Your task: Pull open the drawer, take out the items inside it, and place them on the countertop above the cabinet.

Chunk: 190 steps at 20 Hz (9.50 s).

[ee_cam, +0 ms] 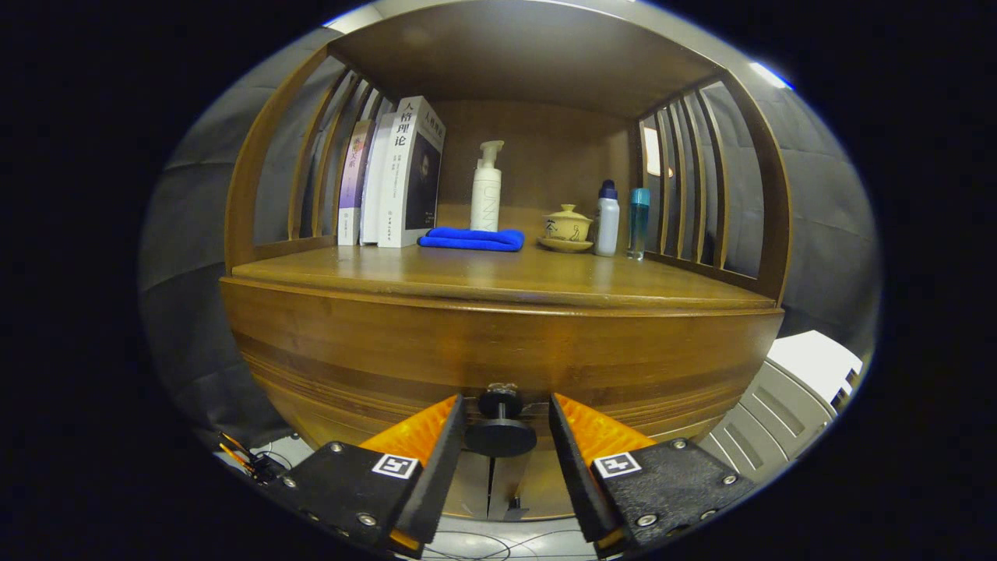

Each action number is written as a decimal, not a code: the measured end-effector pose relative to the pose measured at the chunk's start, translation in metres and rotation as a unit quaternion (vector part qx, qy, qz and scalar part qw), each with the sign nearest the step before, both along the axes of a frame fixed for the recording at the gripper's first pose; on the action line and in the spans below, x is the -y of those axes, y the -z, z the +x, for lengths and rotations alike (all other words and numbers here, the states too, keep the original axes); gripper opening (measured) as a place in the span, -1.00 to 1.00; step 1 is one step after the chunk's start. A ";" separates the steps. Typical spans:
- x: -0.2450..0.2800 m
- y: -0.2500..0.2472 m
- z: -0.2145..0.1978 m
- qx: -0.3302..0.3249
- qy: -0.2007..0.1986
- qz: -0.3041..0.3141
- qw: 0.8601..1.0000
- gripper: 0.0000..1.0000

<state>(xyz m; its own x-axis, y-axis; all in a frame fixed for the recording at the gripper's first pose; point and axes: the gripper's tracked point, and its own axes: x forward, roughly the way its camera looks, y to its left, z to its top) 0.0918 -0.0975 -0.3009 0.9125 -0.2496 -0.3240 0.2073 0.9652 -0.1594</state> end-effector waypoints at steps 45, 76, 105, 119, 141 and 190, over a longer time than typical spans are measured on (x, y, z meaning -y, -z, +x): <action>-0.052 0.009 -0.191 -0.005 -0.003 0.079 0.997 -0.39; 0.013 -0.140 -0.158 0.042 0.079 0.039 0.995 0.92; 0.020 0.015 -0.093 -0.357 0.184 0.105 0.910 0.93; 0.041 0.045 -0.094 -0.418 0.204 0.180 0.867 0.65; 0.035 -0.032 -0.122 -0.314 0.142 0.015 0.939 -0.25; 0.044 -0.115 0.116 -0.044 -0.003 0.093 0.995 0.70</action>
